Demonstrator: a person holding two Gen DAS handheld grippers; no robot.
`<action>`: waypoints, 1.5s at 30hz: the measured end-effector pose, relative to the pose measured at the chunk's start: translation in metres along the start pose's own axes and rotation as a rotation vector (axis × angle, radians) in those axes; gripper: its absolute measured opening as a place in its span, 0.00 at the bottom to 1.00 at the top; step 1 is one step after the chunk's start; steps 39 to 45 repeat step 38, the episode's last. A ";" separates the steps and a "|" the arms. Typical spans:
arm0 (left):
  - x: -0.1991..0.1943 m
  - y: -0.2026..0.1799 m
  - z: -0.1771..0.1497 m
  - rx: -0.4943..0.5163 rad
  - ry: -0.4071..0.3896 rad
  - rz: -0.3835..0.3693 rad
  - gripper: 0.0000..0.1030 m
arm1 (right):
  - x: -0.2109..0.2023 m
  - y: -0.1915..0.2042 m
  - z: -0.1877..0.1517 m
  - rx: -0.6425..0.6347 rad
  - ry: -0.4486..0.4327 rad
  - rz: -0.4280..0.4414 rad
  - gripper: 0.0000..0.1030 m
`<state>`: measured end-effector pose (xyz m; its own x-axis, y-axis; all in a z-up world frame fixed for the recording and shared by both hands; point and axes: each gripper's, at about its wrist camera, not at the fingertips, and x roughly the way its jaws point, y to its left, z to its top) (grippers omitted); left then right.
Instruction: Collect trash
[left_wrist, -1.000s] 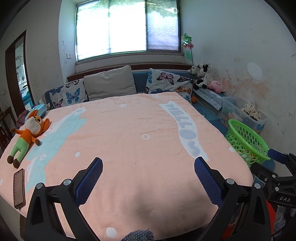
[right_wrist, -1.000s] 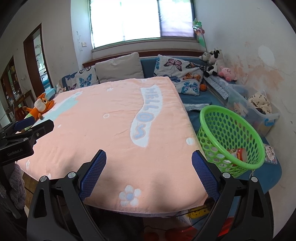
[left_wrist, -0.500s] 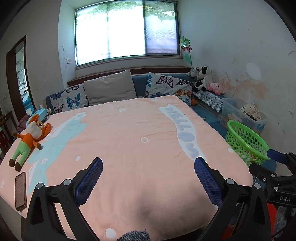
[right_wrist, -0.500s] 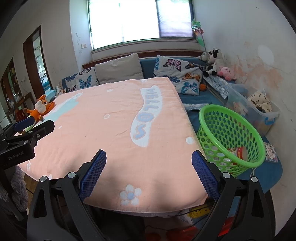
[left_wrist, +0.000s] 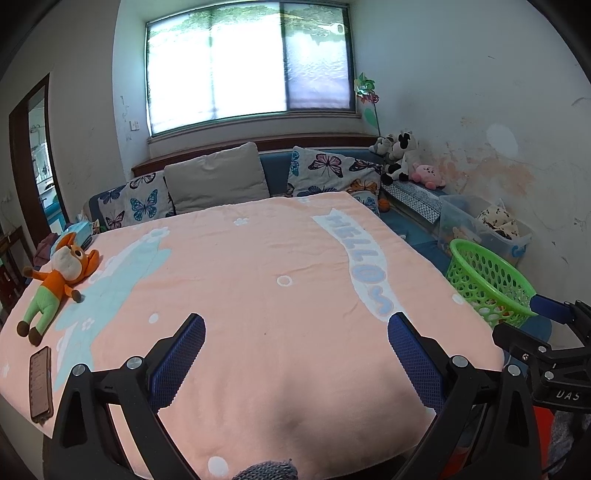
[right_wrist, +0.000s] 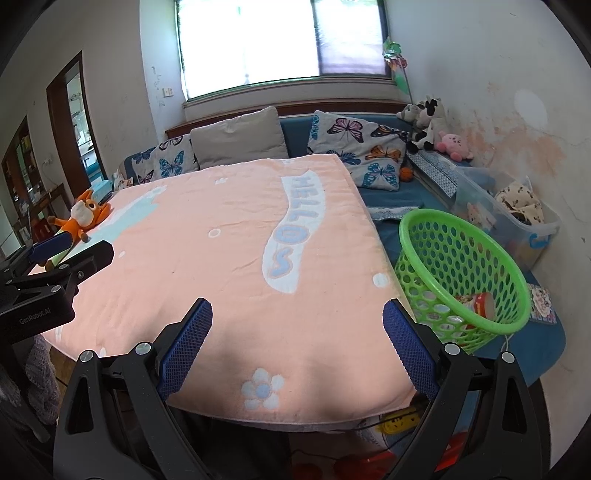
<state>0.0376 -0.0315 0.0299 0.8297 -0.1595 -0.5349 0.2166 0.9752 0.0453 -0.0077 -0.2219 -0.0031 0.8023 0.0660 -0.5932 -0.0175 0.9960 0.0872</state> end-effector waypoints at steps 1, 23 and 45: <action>0.000 0.000 0.000 0.002 0.000 -0.001 0.93 | 0.000 0.000 0.000 0.001 0.000 0.002 0.90; -0.001 -0.004 -0.002 -0.002 -0.010 0.000 0.93 | 0.000 0.005 0.002 -0.004 0.001 0.012 0.90; 0.003 0.002 -0.003 -0.024 0.002 0.011 0.93 | 0.002 0.008 0.003 -0.005 0.005 0.016 0.90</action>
